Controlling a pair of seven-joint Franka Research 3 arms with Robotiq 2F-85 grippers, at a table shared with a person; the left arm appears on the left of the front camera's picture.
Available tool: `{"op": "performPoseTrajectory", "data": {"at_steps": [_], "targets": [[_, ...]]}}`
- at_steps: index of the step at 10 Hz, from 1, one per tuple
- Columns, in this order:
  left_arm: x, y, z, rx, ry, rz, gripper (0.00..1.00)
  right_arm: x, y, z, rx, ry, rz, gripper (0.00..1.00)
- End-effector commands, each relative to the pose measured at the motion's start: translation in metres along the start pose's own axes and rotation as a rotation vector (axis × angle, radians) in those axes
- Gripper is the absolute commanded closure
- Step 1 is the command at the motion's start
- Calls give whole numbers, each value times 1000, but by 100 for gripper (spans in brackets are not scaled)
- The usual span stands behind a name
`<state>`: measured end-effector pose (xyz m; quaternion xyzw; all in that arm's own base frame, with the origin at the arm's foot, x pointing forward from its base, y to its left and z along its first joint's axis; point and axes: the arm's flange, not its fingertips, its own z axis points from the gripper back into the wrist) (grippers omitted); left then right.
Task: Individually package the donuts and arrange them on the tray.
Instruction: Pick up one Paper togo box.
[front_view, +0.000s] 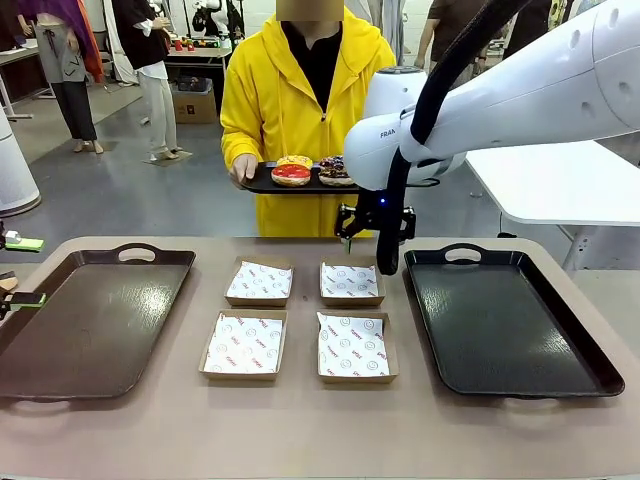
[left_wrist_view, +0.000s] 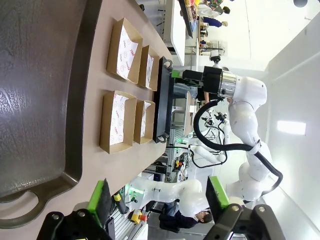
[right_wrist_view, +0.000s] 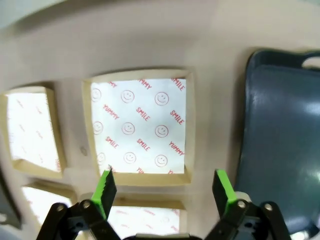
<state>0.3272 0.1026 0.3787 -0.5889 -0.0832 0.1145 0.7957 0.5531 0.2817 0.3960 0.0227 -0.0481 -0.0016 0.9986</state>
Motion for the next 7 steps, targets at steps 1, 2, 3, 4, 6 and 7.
{"op": "performPoseTrajectory", "data": {"at_steps": [1,2,3,4,6,7], "targets": [[0,-1,2,-12,-6,-4,0,-4,-18,-7,45,14,116,0],[0,-1,2,-12,-6,-4,0,-7,-25,-12,69,25,152,0],[0,-1,2,-12,-6,-4,0,-10,-31,-18,103,42,204,0],[0,-1,2,-12,-6,-4,0,-12,-37,-23,126,48,215,0],[0,-1,2,-12,-6,-4,0,-11,-40,-29,57,-32,88,0],[0,-1,2,-12,-6,-4,0,-5,-29,-27,95,51,195,0]]}}
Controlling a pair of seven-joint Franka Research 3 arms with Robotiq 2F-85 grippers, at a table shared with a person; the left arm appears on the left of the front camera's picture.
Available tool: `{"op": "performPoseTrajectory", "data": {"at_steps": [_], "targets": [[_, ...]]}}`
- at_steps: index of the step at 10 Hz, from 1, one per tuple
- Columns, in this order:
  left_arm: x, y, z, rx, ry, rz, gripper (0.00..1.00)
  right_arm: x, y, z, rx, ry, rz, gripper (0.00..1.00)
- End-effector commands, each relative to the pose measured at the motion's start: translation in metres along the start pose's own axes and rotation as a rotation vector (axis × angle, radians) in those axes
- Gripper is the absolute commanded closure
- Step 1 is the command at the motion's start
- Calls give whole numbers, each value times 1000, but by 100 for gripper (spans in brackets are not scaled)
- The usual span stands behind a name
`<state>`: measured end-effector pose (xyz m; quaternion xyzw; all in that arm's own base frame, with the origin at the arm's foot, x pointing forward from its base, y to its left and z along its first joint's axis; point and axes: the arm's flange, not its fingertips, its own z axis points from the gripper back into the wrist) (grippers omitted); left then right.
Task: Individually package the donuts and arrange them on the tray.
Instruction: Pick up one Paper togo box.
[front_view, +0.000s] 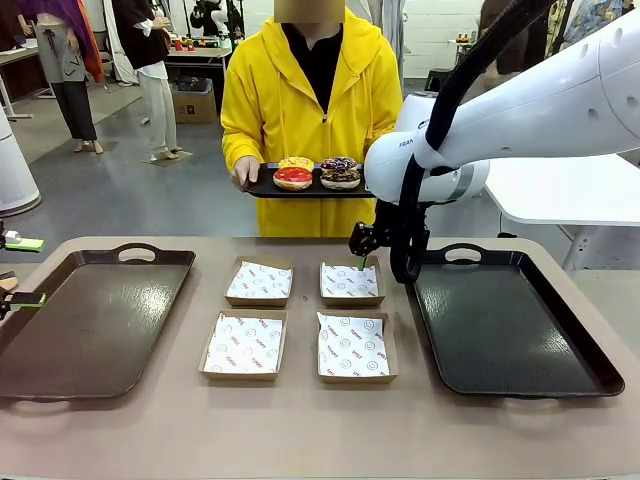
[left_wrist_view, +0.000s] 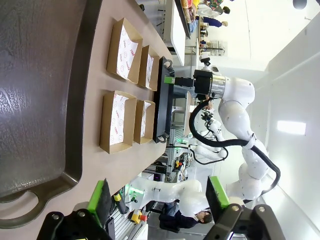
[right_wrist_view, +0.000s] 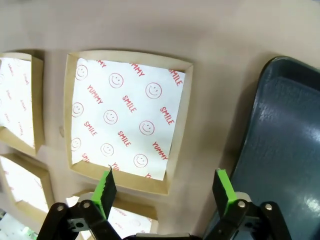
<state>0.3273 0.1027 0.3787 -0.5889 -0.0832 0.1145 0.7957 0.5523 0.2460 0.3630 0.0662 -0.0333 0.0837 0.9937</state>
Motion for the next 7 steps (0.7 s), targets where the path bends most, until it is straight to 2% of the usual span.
{"op": "performPoseTrajectory", "data": {"at_steps": [1,4,5,7], "targets": [[0,-1,2,-12,-6,-4,0,0,8,4,0,19,28,0],[0,-1,2,-12,-6,-4,0,-1,7,1,1,6,13,0],[0,-1,2,-12,-6,-4,0,-5,11,-9,-78,-35,-44,0],[0,-1,2,-12,-6,-4,0,-2,13,-19,-93,-54,-76,0]]}}
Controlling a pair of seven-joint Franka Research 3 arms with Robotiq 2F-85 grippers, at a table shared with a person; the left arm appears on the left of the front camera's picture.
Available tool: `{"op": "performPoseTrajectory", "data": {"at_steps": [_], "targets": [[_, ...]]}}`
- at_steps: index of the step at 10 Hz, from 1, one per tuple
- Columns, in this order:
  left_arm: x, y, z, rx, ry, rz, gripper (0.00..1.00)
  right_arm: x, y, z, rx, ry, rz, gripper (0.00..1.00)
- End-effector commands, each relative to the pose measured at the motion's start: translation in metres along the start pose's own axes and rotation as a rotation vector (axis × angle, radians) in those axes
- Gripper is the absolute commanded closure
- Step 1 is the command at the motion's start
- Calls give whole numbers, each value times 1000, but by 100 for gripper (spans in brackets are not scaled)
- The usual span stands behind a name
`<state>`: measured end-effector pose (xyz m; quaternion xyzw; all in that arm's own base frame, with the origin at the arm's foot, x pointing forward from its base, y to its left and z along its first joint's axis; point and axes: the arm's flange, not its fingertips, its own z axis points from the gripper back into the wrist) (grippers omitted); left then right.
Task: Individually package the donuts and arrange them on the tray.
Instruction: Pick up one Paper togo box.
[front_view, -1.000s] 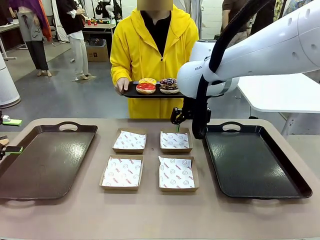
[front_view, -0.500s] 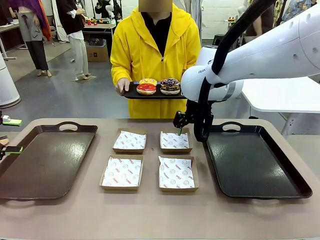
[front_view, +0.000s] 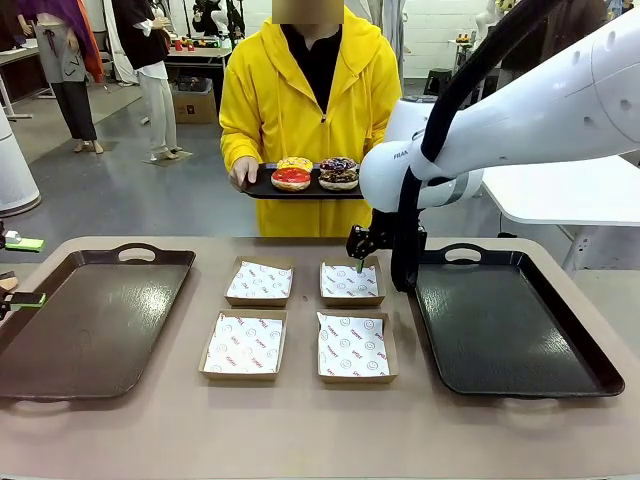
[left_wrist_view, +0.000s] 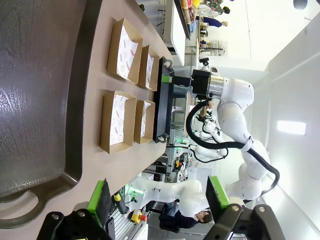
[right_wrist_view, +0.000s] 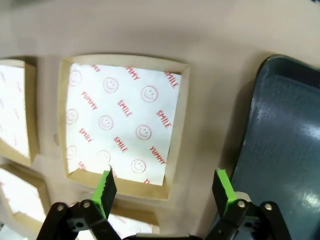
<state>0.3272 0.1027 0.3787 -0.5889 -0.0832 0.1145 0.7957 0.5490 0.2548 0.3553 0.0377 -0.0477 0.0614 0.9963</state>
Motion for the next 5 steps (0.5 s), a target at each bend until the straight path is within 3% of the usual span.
{"op": "performPoseTrajectory", "data": {"at_steps": [1,5], "targets": [[0,-1,2,-12,-6,-4,0,0,6,-13,-29,-23,-31,0],[0,-1,2,-12,-6,-4,0,12,-3,-25,-13,-27,-58,0]]}}
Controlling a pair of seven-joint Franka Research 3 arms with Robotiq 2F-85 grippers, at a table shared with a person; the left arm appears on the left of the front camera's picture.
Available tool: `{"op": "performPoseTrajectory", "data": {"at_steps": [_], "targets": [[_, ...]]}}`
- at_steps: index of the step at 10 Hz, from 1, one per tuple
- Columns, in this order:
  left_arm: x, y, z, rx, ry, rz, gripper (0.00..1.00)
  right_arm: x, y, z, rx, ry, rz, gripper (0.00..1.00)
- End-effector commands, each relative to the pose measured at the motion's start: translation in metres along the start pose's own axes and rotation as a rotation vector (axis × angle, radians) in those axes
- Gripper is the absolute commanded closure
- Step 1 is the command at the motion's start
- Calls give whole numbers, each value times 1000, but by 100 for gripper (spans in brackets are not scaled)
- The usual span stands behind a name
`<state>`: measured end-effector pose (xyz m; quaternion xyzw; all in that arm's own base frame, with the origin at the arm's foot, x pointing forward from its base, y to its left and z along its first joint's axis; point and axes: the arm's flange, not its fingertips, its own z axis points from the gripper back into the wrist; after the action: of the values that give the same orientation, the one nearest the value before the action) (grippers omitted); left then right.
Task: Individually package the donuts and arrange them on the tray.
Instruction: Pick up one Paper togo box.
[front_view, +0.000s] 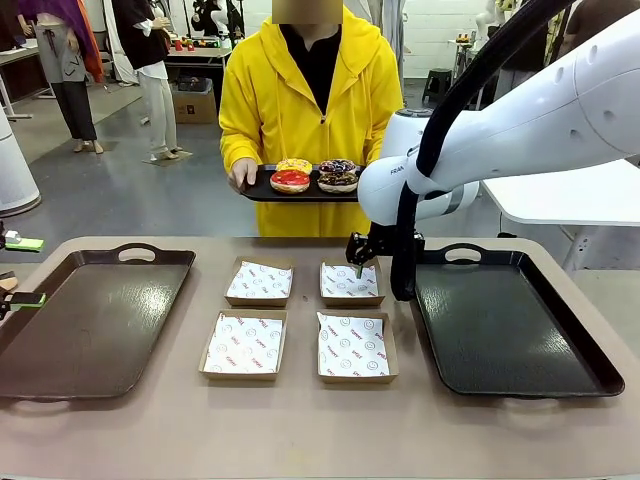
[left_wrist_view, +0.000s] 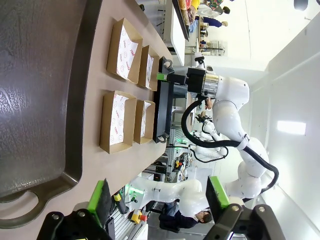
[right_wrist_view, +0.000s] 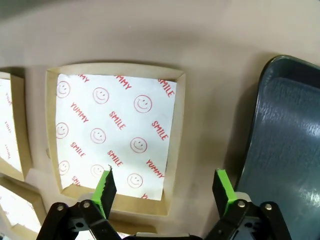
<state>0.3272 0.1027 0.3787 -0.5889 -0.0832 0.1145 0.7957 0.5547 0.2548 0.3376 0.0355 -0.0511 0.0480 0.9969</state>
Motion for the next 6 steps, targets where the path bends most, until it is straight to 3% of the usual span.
{"op": "performPoseTrajectory", "data": {"at_steps": [1,3,4,5,6], "targets": [[0,-1,2,-12,-6,-4,0,12,-3,-11,-8,-14,-36,0],[0,-1,2,-12,-6,-4,0,16,-5,-18,1,1,-23,3],[0,-1,2,-12,-6,-4,0,17,-6,-19,6,4,-16,59],[0,-1,2,-12,-6,-4,0,18,-7,-22,10,14,-14,62],[0,-1,2,-12,-6,-4,0,19,-7,-22,11,17,-13,100]]}}
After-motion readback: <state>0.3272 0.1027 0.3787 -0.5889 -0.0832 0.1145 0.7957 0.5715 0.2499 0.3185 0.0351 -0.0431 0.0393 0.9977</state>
